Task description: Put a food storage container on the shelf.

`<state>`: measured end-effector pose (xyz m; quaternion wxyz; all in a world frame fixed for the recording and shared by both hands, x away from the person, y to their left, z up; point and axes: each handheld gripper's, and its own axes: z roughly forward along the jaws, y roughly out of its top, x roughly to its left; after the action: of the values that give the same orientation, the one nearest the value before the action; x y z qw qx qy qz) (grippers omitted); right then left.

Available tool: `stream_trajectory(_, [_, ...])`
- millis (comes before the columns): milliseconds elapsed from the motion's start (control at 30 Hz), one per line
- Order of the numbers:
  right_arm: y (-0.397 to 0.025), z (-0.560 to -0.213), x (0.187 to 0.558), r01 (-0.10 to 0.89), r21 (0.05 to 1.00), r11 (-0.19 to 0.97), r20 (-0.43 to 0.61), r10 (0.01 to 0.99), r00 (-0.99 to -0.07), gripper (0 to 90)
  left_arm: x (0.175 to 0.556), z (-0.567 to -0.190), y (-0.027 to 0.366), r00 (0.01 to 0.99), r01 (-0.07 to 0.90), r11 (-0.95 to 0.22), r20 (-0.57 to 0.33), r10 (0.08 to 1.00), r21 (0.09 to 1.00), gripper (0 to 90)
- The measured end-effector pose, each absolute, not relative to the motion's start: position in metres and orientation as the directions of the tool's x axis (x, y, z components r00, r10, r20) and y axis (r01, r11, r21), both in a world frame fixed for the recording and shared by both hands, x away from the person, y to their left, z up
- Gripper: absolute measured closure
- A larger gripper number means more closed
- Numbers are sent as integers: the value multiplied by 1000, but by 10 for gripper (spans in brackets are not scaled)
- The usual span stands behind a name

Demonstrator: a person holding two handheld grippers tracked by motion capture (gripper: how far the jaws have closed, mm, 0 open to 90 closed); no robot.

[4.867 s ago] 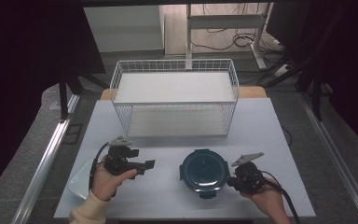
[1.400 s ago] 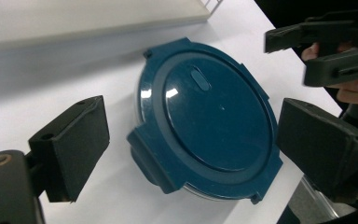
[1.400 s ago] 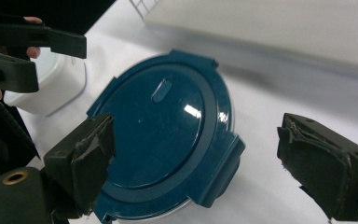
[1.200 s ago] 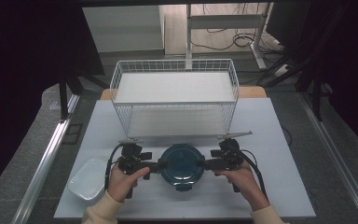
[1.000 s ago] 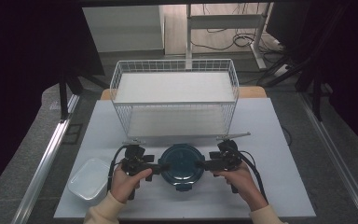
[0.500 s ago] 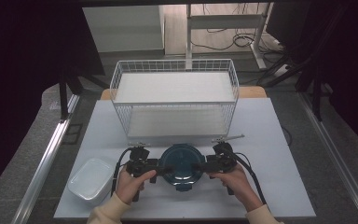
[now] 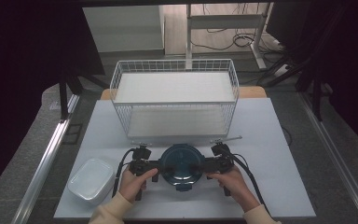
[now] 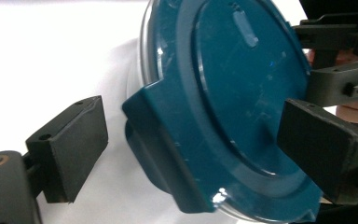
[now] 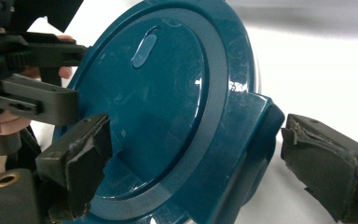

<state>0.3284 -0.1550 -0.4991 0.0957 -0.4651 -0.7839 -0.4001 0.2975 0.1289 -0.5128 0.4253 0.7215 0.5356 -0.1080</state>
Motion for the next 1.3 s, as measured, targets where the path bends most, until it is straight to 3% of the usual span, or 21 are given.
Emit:
stream_trajectory(300, [-154,-504,328,841,499,208,575,647,-501,112,298,-517,127,398,882,-52,-678,618,469,160])
stream_trajectory(500, [-152,-506,328,868,464,179,617,638,-461,147,298,-516,128,388,885,-45,-678,625,464,186])
stream_trajectory(633, [-158,-505,330,885,444,139,648,633,-424,222,298,-515,129,370,892,-33,-684,629,451,206])
stream_trajectory(1300, [-169,-484,313,848,523,89,619,645,-449,356,285,-496,133,368,879,2,-682,632,476,354])
